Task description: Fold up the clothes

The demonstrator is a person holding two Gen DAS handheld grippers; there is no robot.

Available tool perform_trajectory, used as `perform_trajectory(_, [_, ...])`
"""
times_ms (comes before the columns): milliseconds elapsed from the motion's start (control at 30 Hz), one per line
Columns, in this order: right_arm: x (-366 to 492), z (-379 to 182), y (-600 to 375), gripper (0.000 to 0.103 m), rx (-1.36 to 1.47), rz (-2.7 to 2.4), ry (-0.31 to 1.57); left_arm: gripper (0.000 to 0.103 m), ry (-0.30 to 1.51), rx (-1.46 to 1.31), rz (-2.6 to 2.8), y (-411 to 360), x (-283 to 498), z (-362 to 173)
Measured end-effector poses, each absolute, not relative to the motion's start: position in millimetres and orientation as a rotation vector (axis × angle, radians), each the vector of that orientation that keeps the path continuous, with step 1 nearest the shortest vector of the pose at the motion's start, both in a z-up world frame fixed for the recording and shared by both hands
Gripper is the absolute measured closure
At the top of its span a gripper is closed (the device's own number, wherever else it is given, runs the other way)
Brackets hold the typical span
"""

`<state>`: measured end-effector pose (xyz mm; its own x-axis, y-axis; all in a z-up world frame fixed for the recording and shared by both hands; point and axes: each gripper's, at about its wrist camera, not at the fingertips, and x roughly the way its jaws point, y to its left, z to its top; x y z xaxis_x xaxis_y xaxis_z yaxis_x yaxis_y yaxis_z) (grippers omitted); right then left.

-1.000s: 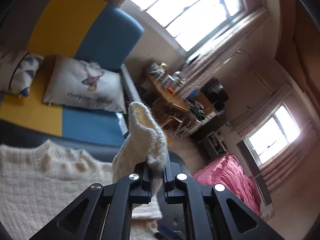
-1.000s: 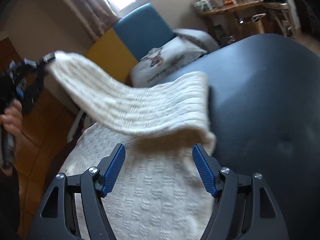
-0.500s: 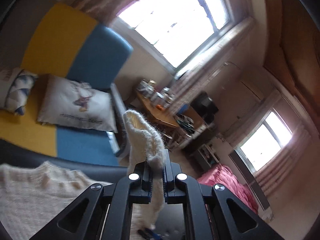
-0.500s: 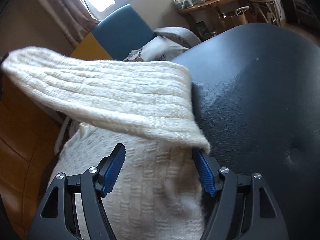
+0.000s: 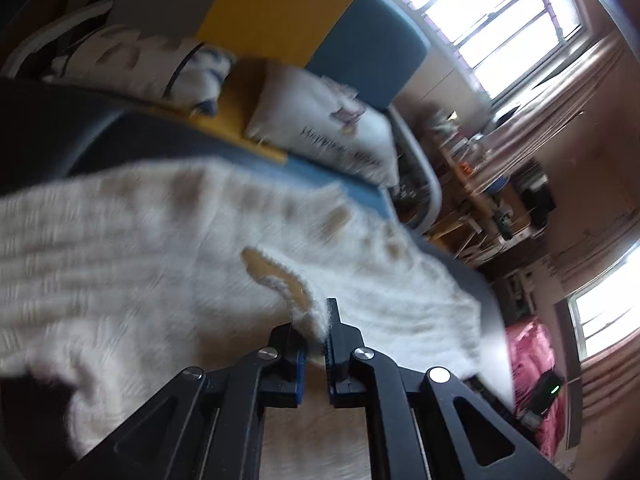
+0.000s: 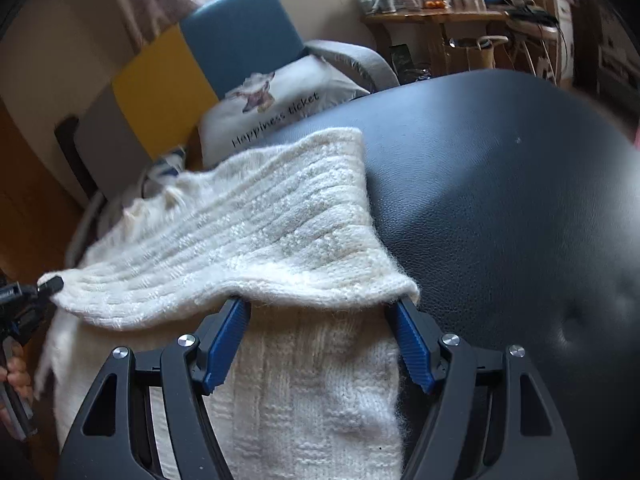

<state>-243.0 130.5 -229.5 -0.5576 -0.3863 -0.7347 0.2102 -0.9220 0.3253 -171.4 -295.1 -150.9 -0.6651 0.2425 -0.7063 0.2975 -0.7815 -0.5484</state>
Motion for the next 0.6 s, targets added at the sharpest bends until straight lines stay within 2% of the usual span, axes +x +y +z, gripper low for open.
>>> perform_trajectory(133, [-247.8, -232.8, 121.1, 0.027, 1.254, -2.502, -0.221, 0.096, 1.044, 1.336, -2.597, -300.4, -154.7, -183.9])
perform_trajectory(367, [-246.0, -232.7, 117.9, 0.023, 1.253, -2.508, -0.173, 0.085, 1.471, 1.3, -2.526, -327.4, -143.7, -201.1])
perform_trajectory(467, [-246.9, -233.1, 113.3, 0.021, 1.257, -2.514, -0.14, 0.084, 1.561, 1.293, -2.48, -333.8, -146.0, -204.3])
perform_trajectory(533, [-247.1, -233.4, 112.2, 0.021, 1.259, -2.516, -0.127, 0.088, 1.49, 1.285, -2.503, -331.5, -151.6, -194.5])
perform_trajectory(600, [-245.9, -232.9, 114.9, 0.021, 1.246, -2.519, -0.145, 0.098, 1.343, 1.226, -2.606, -322.8, -159.0, -170.3])
